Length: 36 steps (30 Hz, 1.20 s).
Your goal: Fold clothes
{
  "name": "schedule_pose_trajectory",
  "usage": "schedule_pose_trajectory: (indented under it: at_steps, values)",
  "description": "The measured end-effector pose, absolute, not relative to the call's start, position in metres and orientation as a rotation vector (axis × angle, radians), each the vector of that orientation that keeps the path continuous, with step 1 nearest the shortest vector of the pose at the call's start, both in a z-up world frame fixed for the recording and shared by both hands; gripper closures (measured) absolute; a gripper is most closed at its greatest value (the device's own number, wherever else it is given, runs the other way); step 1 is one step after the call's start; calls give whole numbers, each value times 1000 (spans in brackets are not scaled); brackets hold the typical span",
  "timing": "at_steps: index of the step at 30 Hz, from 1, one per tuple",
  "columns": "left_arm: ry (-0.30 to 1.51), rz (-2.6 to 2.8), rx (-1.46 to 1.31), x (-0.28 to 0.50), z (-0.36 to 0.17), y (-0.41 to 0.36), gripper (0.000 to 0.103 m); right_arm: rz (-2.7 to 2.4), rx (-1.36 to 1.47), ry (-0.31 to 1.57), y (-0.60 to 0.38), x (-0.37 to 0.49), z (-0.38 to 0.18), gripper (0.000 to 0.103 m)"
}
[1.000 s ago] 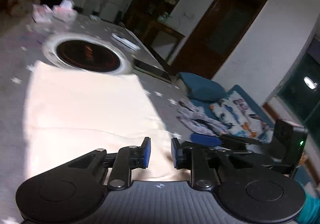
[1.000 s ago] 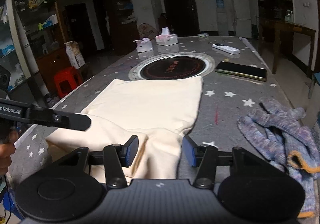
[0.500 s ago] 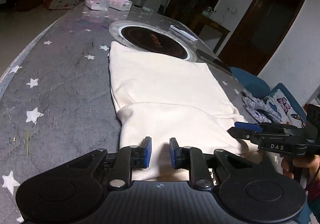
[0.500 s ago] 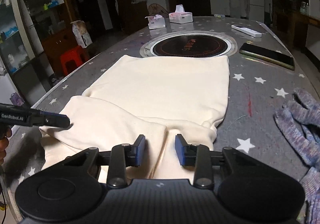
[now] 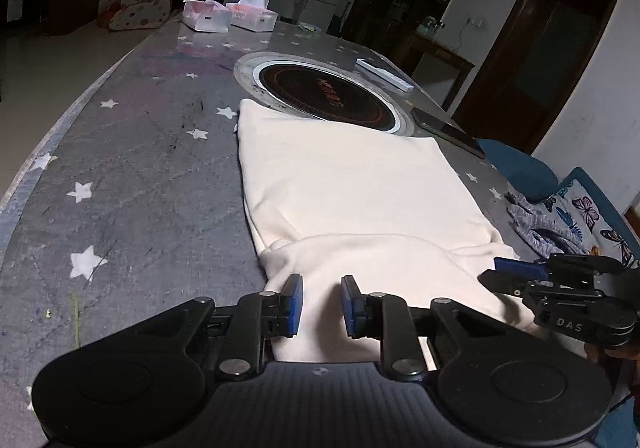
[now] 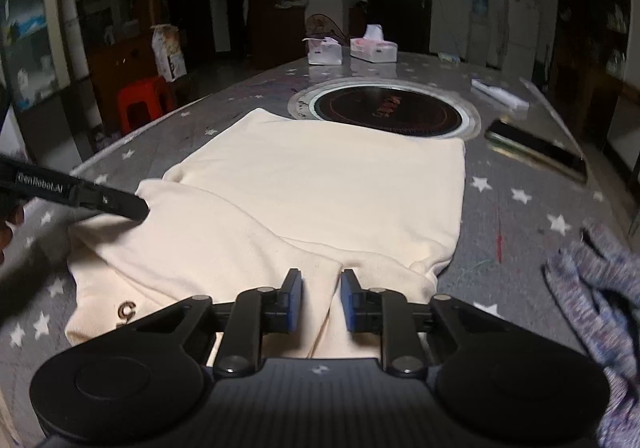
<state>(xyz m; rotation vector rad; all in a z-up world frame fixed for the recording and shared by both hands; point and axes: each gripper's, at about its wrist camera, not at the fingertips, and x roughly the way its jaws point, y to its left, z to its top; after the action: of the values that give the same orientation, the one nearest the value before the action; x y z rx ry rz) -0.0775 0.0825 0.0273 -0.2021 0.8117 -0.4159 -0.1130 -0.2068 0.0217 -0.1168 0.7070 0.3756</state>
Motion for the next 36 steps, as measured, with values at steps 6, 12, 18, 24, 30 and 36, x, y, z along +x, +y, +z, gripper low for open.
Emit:
schedule_pose_trajectory:
  at_steps: [6,12,18,24,30,36]
  values:
    - [767,-441,-204,-84,44,81,75,363,-184,672,-200,-119,27,97]
    - [771,-455,-188,-83,44,73,74,360,-205,685,-192,-119,22,92]
    - [772,-462,-186,-83,42,72,70,349,-136,702,-199,-115,22,91]
    - [783,-469,-168,-82,40,66,65,353,-160,685,-196,-117,21,97]
    - [785,-475,-154,-79,40,62,61,299,-275,570,-196,-134,38,101]
    - [814,-467,-125,-72,31,58,61,268,-307,644,-199,-124,23,101]
